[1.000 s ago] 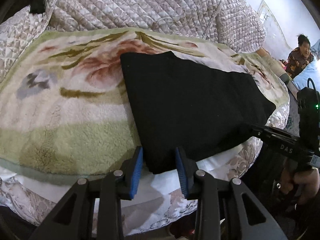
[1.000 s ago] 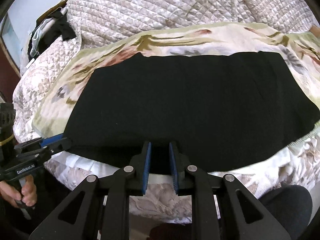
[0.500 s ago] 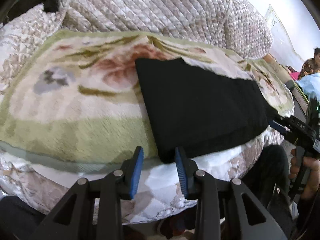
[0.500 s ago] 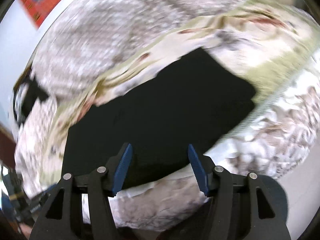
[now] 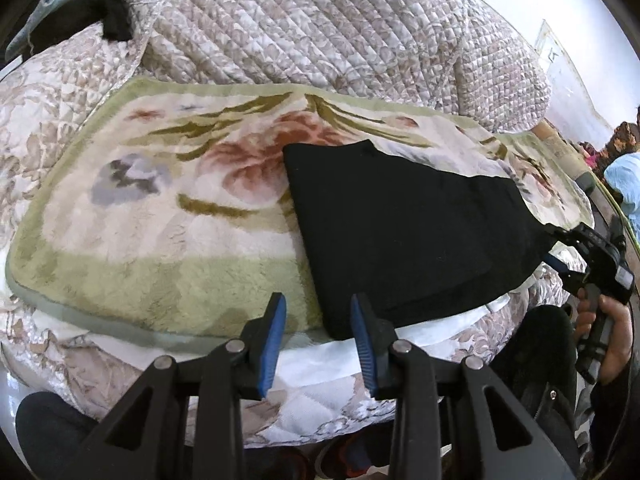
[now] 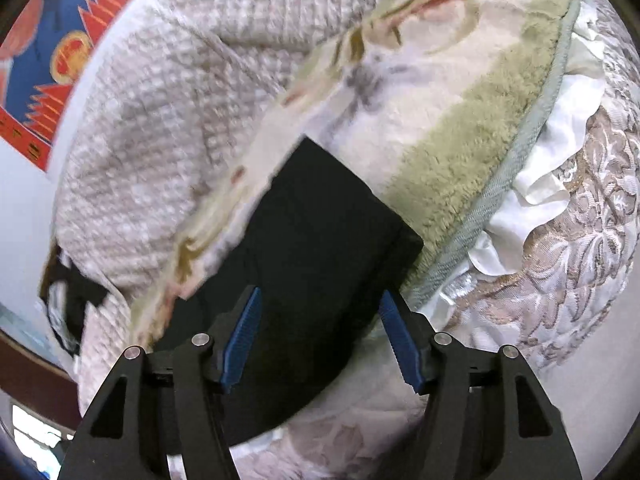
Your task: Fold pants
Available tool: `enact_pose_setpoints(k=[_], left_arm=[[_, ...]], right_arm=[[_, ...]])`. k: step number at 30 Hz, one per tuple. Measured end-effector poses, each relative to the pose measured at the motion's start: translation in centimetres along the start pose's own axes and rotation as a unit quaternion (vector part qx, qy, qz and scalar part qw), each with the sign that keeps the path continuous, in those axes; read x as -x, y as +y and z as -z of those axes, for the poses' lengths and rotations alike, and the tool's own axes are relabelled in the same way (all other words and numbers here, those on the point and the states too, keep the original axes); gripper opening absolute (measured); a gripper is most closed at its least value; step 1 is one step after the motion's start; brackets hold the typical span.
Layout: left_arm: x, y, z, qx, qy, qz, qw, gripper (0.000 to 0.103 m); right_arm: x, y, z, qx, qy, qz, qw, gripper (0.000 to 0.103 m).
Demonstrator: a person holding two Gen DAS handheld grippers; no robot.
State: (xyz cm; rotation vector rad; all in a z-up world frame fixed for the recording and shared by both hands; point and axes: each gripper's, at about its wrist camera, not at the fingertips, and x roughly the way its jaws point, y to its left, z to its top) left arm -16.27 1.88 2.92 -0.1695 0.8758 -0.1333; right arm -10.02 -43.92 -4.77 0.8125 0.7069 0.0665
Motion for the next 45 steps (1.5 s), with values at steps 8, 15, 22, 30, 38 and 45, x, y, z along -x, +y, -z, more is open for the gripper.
enact_pose_setpoints(k=[8,15,22,30,38,45], left_arm=[[-0.4,-0.1,0.1,0.002,0.009,-0.006,0.9999,0.036],[-0.4,-1.0,-0.2,-0.004,0.008,-0.014,0.9999,0.036],[0.0,-1.4,-1.3,-0.002,0.009,-0.017,0.9998,0.036],[0.5,0.8,-1.8,0.014,0.001,-0.007,0.9999,0.036],[0.2,2.9,-1.6,0.033,0.002,-0.007,0.9994,0.036],[-0.6,4.5,-1.9,0.045,0.007,-0.012,0.9989,0.036]], right_arm=[[-1.2,-2.1,-0.3,-0.054,0.0,0.032,0.998,0.062],[-1.1,-0.5,-1.6,-0.052,0.003,0.011,0.999,0.058],[-1.9,3.0,-3.5,0.013,0.011,0.045,0.999,0.029],[-0.4,5.7,-3.6,0.048,-0.001,0.046,0.998,0.023],[-1.9,10.4,-3.2,0.091,0.008,0.032,0.995,0.022],[-2.1,14.1,-2.1,0.132,0.016,0.012,0.991,0.021]])
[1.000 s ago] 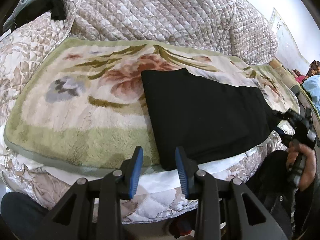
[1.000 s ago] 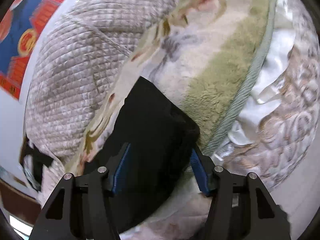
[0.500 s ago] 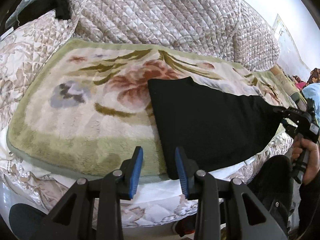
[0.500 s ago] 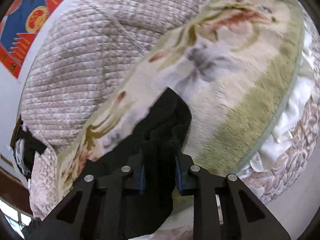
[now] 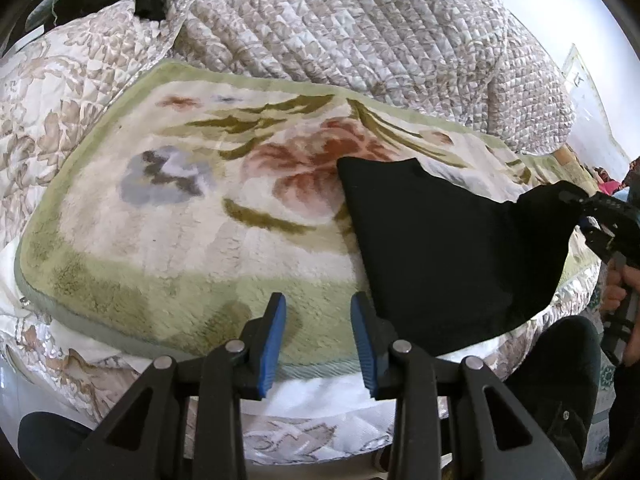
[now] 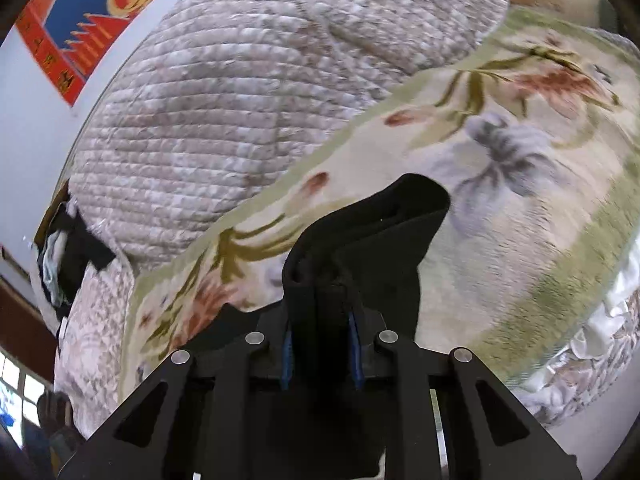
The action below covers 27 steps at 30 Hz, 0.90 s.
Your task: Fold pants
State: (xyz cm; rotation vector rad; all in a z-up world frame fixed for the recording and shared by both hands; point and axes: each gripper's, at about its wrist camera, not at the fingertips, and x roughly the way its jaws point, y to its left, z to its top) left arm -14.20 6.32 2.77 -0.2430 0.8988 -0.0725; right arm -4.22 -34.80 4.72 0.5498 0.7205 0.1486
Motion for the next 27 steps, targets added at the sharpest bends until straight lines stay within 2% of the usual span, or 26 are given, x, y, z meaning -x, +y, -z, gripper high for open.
enact_pose_setpoints(k=[4,7,10,12,15,18,25,27], left_arm=[[0.0,0.7,-0.1,0.009,-0.006,-0.001,0.9999,0.036],[0.1,1.7,0.0,0.026,-0.008,-0.007,0.9996,0.036],[0.5,2.7,0.5,0.043,-0.01,-0.015,0.9989,0.036],[0.8,3.1,0.9,0.047,-0.015,-0.02,0.9986,0.036],[0.7,3.8,1.7,0.058,-0.015,-0.022,0.9979,0.036],[0.5,4.3,2.3,0.065,-0.013,-0.023,0.9975,0.036],[-0.2,4.7,2.3,0.068,-0.012,-0.02,0.9974,0.036],[-0.3,4.4,2.2,0.064,-0.012,-0.019,0.9977,0.036]], right_arm=[[0.5,3.3,0.4,0.043,0.002,-0.035,0.998,0.021],[0.1,7.3,2.2,0.097,0.023,-0.075,0.992,0.021],[-2.0,11.1,5.4,0.158,0.059,-0.113,0.979,0.021],[-4.8,12.9,8.7,0.192,0.108,-0.134,0.966,0.021],[-9.0,13.6,13.6,0.232,0.178,-0.128,0.948,0.021],[-9.7,13.3,15.2,0.242,0.173,-0.129,0.946,0.024],[-7.7,14.5,15.0,0.268,0.13,-0.129,0.946,0.025],[-7.5,15.1,15.4,0.292,0.13,-0.135,0.938,0.025]])
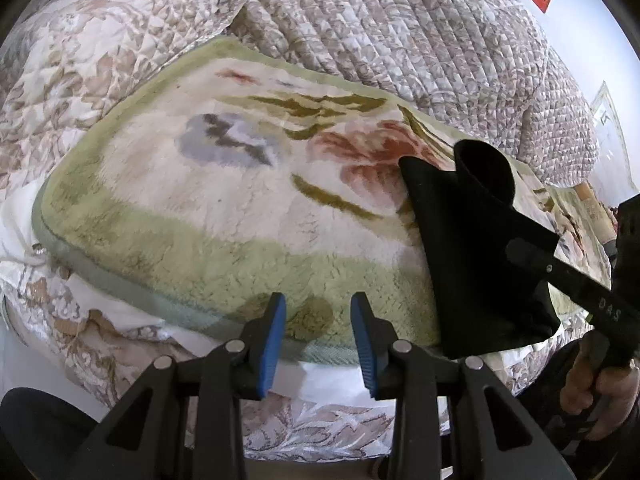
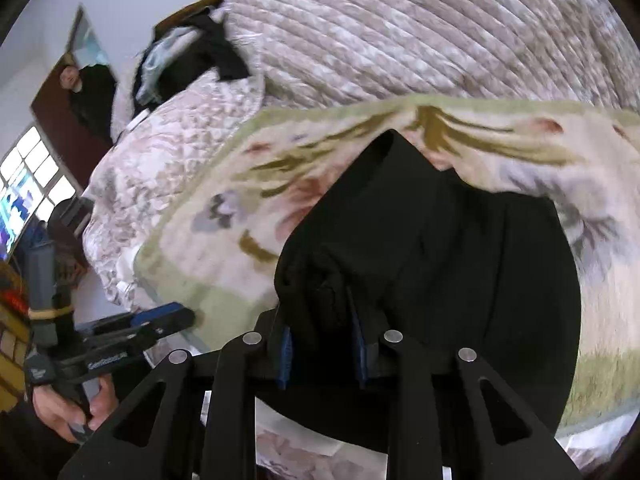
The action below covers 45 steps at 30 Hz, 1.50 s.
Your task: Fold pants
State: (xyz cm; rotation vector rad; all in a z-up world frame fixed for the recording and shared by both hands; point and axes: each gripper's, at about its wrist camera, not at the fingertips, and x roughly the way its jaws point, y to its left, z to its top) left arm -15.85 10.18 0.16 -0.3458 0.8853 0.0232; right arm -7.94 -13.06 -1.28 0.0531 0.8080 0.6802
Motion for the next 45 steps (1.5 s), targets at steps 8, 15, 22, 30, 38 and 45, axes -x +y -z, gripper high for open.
enact_pose_setpoints(k=[8,15,22,30,38,45], left_arm=[[-0.1,-0.9,-0.5,-0.009,0.001,0.007,0.9999,0.036],[0.3,-1.5,-1.3,-0.016,-0.008,-0.002,0.9998,0.036],[-0.2,-4.8,-3.2,-0.053,-0.018,0.02,0.9982,0.036],[-3.2,-9.7,-3.4,-0.091,0.008,0.047,0.9947,0.036],[-4.6,-11.2,-1.5,-0.12,0.022,0.024,0.9923,0.036],[-4.4,-11.6,-0.9,-0.124,0.014,0.004,0.9922,0.034]], right_arm=[[-1.1,1.2,1.6,0.042,0.036,-0.019,0.998,0.053],[2.7,-1.0,1.8,0.006,-0.041,-0.055,0.998,0.049],[-0.4,-2.7,2.1,0.006,0.044,-0.044,0.998,0.025],[2.0,-8.6,-3.9,-0.03,-0.028,0.028,0.999,0.025],[-0.6,-12.2,-3.6,-0.062,0.01,0.076,0.995,0.026],[0.8,-12.6,-3.3,-0.076,-0.022,0.062,0.995,0.027]])
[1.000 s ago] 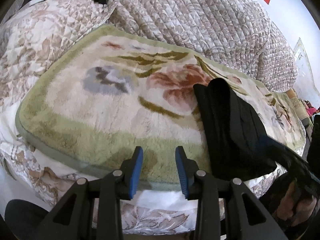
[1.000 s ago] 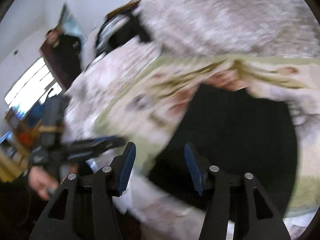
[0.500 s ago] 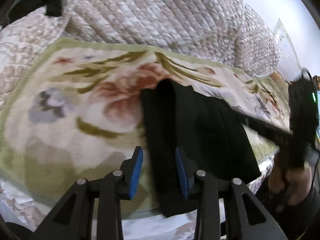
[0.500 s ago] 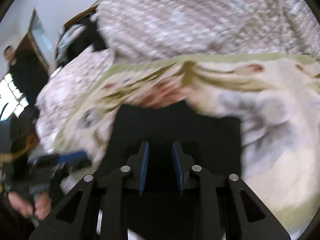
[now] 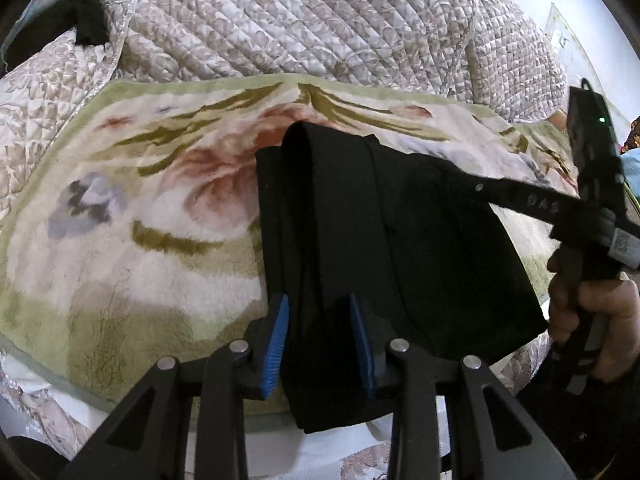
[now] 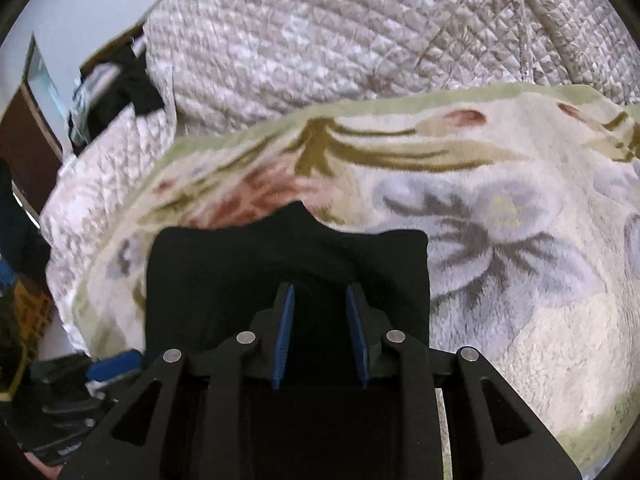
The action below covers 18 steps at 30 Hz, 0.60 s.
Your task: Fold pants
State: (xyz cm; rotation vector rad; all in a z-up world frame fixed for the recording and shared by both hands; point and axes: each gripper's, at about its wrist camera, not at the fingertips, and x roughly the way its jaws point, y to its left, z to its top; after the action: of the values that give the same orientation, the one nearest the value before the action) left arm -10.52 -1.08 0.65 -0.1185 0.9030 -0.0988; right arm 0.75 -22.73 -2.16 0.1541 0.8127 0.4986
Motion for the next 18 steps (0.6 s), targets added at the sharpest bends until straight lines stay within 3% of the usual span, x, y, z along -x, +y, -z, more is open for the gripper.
enact_pose_setpoints(k=[9,18], left_arm=[[0.0,0.4,0.2,0.019,0.001,0.005,0.9998,0.033],[0.5,1.3,0.9,0.052,-0.012,0.025,0.9983,0.036]], right_arm=[[-0.4,-0.4,0.4,-0.005,0.017,0.016,1.0,0.03],[0.5,-1.0,0.5,-0.02,-0.005,0.028,0.999,0.043]])
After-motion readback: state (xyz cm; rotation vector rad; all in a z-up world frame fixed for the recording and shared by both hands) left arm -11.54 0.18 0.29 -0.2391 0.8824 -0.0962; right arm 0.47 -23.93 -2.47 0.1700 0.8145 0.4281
